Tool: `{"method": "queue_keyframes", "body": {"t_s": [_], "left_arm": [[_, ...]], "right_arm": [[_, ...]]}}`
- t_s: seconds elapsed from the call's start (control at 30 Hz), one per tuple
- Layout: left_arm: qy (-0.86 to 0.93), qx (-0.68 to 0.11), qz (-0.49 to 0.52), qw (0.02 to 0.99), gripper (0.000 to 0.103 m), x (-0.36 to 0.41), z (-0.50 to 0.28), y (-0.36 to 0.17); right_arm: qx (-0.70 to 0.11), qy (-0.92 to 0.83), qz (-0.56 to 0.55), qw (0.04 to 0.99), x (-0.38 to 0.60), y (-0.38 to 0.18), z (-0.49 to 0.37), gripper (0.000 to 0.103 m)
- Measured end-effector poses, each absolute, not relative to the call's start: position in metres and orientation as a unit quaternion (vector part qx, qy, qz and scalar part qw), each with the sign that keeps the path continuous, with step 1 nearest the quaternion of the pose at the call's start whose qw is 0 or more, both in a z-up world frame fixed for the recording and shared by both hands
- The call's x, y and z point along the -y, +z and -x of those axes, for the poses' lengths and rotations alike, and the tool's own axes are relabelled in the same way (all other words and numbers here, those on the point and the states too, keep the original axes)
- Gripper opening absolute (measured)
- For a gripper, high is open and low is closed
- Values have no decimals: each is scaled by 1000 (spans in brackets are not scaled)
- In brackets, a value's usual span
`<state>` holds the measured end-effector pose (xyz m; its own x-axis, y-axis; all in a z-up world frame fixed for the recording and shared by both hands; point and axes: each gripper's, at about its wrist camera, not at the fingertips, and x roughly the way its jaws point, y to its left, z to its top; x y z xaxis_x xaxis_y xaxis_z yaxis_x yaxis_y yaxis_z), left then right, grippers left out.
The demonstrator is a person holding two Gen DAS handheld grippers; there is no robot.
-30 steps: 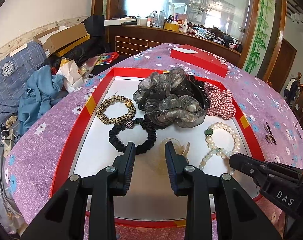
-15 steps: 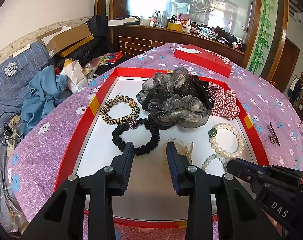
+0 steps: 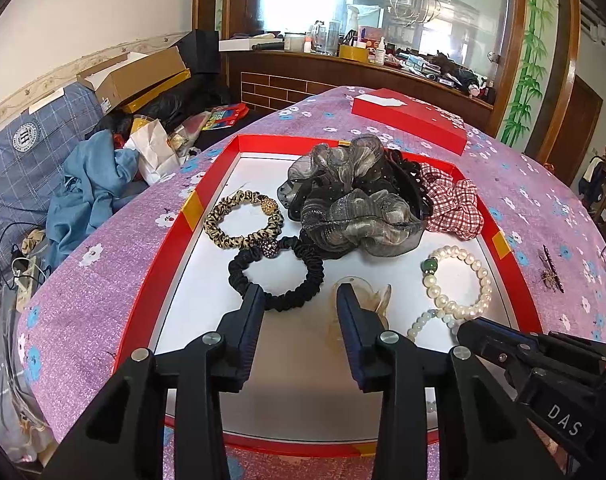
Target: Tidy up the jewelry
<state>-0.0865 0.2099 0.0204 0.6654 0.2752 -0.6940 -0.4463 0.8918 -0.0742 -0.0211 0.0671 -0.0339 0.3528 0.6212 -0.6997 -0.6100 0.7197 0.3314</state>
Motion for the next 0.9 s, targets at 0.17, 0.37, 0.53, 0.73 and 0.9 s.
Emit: {"method": "queue_keyframes", "body": {"t_s": [0.17, 0.37, 0.53, 0.73, 0.9], "left_arm": [[204, -356, 123, 904, 40, -213, 87, 20], [214, -345, 124, 905, 48, -214, 92, 22], [215, -331, 135, 909, 53, -214, 97, 26], [224, -321, 137, 910, 61, -213, 101, 28], [240, -324, 137, 905, 61, -213, 100, 27]], "right_arm": [[-408, 369, -26, 835, -56, -25, 22, 45], [-353, 315, -8, 881, -45, -7, 30, 57], [-317, 248, 35, 915, -37, 3, 48, 76], [-277, 221, 76, 932, -34, 8, 61, 92], [-281, 227, 86, 928, -39, 5, 60, 92]]}}
